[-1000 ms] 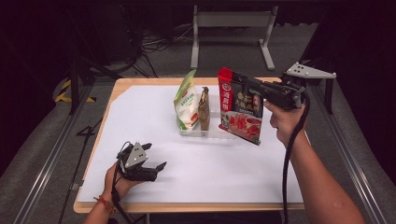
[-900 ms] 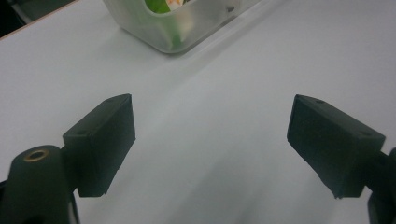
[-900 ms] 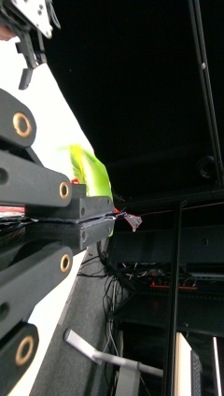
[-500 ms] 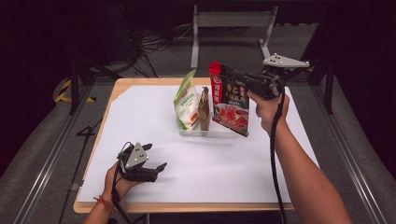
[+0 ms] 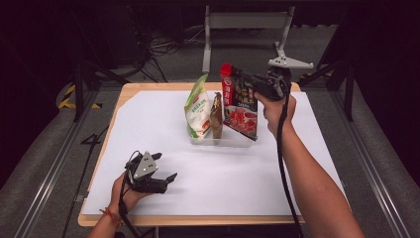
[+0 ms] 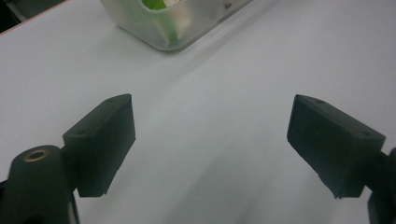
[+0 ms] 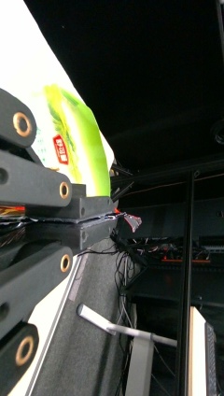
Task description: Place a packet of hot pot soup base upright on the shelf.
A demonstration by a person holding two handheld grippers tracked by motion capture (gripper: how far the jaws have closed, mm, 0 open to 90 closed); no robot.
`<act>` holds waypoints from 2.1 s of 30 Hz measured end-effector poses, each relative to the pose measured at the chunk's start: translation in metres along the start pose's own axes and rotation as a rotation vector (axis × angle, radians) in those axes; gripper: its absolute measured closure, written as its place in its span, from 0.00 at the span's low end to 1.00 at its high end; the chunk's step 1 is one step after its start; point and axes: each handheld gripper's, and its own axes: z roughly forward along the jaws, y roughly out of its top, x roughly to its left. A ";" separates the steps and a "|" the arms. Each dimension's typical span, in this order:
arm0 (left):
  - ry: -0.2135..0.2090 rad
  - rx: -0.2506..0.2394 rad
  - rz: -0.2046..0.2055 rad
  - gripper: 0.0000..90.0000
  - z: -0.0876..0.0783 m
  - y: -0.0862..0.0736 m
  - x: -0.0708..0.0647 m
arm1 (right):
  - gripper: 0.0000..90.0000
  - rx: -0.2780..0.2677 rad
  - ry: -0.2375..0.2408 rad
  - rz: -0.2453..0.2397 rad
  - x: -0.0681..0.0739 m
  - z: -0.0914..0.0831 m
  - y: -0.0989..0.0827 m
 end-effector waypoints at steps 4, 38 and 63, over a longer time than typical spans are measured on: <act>-0.001 0.002 0.000 0.18 0.000 0.000 0.000 | 0.99 -0.003 -0.010 -0.003 0.000 0.004 0.001; -0.002 0.010 0.009 0.18 0.002 0.001 0.001 | 0.98 -0.011 0.059 -0.010 -0.004 0.011 -0.047; 0.002 0.018 0.013 0.18 0.002 0.001 0.000 | 0.96 0.013 0.037 -0.063 -0.008 -0.014 -0.066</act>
